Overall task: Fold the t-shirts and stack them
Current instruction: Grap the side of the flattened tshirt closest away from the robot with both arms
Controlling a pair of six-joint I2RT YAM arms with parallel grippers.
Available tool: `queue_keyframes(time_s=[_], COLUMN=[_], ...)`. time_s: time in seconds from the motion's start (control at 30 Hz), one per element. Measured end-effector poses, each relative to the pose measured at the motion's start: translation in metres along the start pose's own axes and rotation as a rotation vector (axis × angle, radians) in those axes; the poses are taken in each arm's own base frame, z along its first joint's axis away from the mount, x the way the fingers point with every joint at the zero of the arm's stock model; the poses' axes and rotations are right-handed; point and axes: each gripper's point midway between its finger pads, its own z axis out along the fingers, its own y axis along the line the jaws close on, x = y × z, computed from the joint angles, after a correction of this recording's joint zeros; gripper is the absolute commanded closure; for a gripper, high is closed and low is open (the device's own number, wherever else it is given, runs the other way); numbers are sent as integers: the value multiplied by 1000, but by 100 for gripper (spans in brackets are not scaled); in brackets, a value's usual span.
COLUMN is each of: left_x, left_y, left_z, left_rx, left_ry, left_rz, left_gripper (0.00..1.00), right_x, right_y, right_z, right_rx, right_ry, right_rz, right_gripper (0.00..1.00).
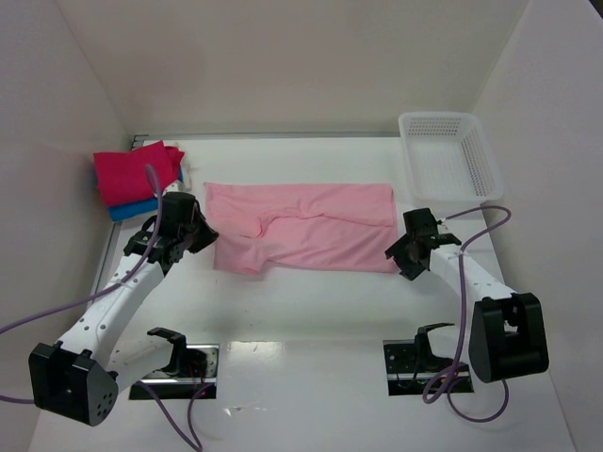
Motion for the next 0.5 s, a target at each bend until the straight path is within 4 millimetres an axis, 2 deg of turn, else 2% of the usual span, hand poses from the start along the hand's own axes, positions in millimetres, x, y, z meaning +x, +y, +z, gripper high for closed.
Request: queue_keyframes(time_s=[0.1, 0.17, 0.3, 0.5], left_x=[0, 0, 0, 0], left_y=[0, 0, 0, 0], left_z=[0, 0, 0, 0], left_rx=[0, 0, 0, 0], left_ry=[0, 1, 0, 0], left_rz=[0, 0, 0, 0], left_gripper=[100, 100, 100, 100], right_x=[2, 3, 5, 13], right_y=[0, -1, -3, -5], right_z=[5, 8, 12, 18], right_rx=[9, 17, 29, 53], right_ry=[9, 16, 23, 43], right_rz=[-5, -11, -16, -46], right_gripper=[46, 51, 52, 59])
